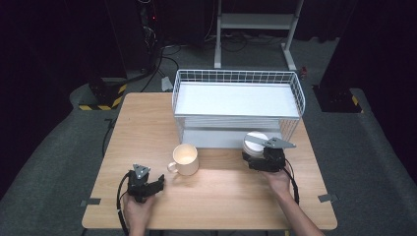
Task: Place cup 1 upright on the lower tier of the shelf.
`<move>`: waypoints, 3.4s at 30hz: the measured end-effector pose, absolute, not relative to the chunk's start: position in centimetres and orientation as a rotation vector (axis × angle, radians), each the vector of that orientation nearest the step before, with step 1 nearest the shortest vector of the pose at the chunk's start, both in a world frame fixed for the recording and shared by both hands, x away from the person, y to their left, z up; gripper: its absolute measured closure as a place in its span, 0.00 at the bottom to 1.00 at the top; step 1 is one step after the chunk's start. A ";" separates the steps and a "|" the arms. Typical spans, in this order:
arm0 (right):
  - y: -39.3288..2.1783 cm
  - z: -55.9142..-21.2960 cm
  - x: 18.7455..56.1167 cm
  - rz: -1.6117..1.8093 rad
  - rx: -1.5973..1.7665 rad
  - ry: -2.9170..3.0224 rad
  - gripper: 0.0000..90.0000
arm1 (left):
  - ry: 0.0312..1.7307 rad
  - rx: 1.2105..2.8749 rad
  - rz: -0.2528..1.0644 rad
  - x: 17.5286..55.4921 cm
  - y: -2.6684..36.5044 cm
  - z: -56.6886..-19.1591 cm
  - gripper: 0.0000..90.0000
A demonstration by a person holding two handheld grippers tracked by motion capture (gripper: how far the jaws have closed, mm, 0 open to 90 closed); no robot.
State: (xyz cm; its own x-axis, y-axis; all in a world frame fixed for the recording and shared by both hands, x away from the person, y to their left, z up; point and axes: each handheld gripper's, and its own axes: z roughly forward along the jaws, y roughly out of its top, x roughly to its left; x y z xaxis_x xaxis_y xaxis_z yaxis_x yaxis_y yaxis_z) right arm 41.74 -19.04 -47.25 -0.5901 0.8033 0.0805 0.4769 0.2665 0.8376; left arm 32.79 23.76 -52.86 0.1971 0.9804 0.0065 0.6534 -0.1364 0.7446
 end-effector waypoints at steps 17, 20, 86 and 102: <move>-19.3 -47.4 43.8 1.229 1.201 2.124 0.21 | 1.522 1.866 0.684 32.8 23.8 -52.9 0.28; -19.5 -47.6 44.1 1.222 1.235 2.114 0.21 | 1.521 1.866 0.684 32.8 23.8 -52.9 0.28; -19.5 -48.7 49.3 1.140 1.234 2.049 0.20 | 1.523 1.860 0.680 32.8 23.8 -52.9 0.28; -19.7 -49.0 49.2 1.139 1.296 2.089 0.15 | 1.523 1.862 0.681 32.8 23.8 -52.9 0.28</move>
State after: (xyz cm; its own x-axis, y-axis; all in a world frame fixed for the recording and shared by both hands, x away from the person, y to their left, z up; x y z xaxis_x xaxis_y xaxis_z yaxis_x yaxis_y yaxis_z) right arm 49.17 -19.70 -48.98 -0.4717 0.8797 0.0605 0.5274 0.2264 0.8189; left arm 32.80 23.80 -52.86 0.1979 0.9802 0.0007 0.6540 -0.1325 0.7448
